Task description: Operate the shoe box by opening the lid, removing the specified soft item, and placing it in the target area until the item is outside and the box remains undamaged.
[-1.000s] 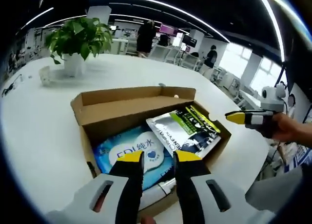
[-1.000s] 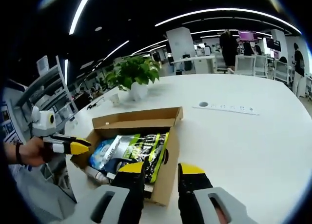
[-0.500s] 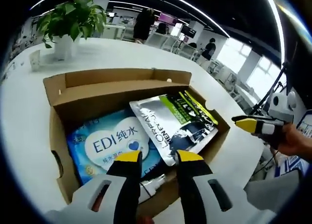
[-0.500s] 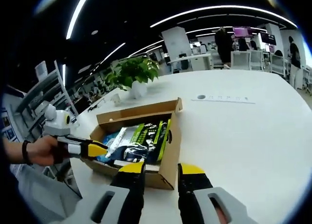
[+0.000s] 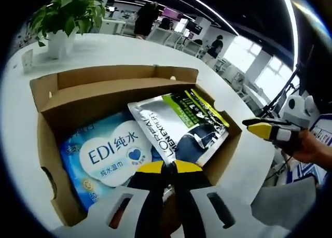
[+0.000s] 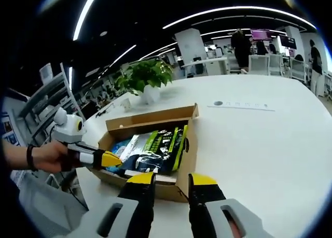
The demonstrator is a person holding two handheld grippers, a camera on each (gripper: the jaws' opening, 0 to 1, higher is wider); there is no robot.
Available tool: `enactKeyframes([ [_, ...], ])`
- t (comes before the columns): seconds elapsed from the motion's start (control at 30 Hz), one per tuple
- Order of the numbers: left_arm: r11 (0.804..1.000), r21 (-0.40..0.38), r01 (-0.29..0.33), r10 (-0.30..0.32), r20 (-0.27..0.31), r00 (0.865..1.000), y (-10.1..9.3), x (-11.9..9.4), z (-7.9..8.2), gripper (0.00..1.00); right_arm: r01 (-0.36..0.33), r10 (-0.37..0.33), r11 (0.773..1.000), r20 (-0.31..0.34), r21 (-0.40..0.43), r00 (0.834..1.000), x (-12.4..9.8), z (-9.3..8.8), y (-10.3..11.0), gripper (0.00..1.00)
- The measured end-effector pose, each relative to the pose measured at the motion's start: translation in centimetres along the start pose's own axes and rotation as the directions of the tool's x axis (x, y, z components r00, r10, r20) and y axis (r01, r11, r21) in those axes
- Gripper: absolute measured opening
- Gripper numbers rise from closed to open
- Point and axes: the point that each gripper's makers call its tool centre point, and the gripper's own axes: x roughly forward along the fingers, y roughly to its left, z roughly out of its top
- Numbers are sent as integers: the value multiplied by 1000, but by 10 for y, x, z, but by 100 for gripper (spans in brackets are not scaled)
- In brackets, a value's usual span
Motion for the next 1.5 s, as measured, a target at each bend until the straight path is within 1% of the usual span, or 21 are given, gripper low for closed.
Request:
enactKeyframes([
  [0.13,999,32,0,0,0,1000,0,-3,1,1,-3,3,1000,-5,-2,1000,4,-1,1,21],
  [0.2,999,31,-13,13,4,1000,3,-6,1,0,-7,7,1000,-14,0,1000,6,-2,4,21],
  [0.33,1000,20,-17,16,15,1000,9,-10,0,0,-25,24,1000,-20,-12,1000,12,-2,11,21],
  [0.4,999,35,-40,40,10,999,13,-12,-1,0,-35,34,999,-24,-17,999,16,-2,14,21],
  [0.43,996,59,-63,63,0,998,18,-14,-3,0,-36,36,999,-12,-20,999,18,1,15,20],
  [0.47,996,65,-67,67,-3,998,19,-14,-3,1,-42,42,999,-18,-15,999,19,0,17,20],
  [0.6,996,52,-68,68,4,998,22,-17,-4,1,-61,60,998,-41,-19,997,29,-1,25,20],
  [0.7,997,50,-66,66,8,998,22,-16,-4,1,-72,70,997,-55,-37,996,35,-1,30,20],
  [0.77,997,50,-65,65,6,998,22,-16,-4,1,-58,54,997,-68,-57,996,40,-1,30,21],
  [0.8,997,48,-64,64,5,998,23,-15,-4,1,-37,32,997,-79,-72,996,42,-1,27,21],
  [0.83,997,46,-63,63,5,998,23,-15,-4,1,-36,29,996,-83,-84,996,44,-1,26,20],
  [0.9,997,43,-63,63,6,998,23,-15,-4,1,-28,20,995,-87,-92,996,48,1,27,21],
  [0.97,997,46,-64,63,4,998,23,-15,-5,1,-32,21,994,-107,-103,994,53,0,28,22],
  [1.03,997,47,-65,65,3,998,23,-15,-5,1,-21,5,992,-124,-125,992,56,-1,27,21],
  [1.17,997,45,-67,67,-1,998,24,-14,-6,1,-16,1,994,-133,-112,991,62,-2,27,21],
  [1.23,997,37,-63,63,-5,998,25,-13,-6,2,-18,6,996,-148,-82,989,65,-6,27,21],
  [1.27,998,27,-59,59,-8,998,25,-13,-6,1,-18,6,997,-157,-77,988,67,-9,26,20],
  [1.33,999,-1,-37,36,-16,999,24,-12,-7,2,-19,6,997,-176,-73,984,70,-15,26,16],
  [1.37,1000,-21,-15,14,-16,1000,21,-11,-7,2,-18,5,997,-169,-72,986,69,-15,26,13],
  [1.43,998,-58,-6,6,-1,1000,23,-12,-4,3,-9,0,998,-153,-56,988,69,-13,26,10],
  [1.5,994,-106,3,-2,14,1000,24,-13,-2,3,-6,0,999,-135,-42,991,69,-10,24,0],
])
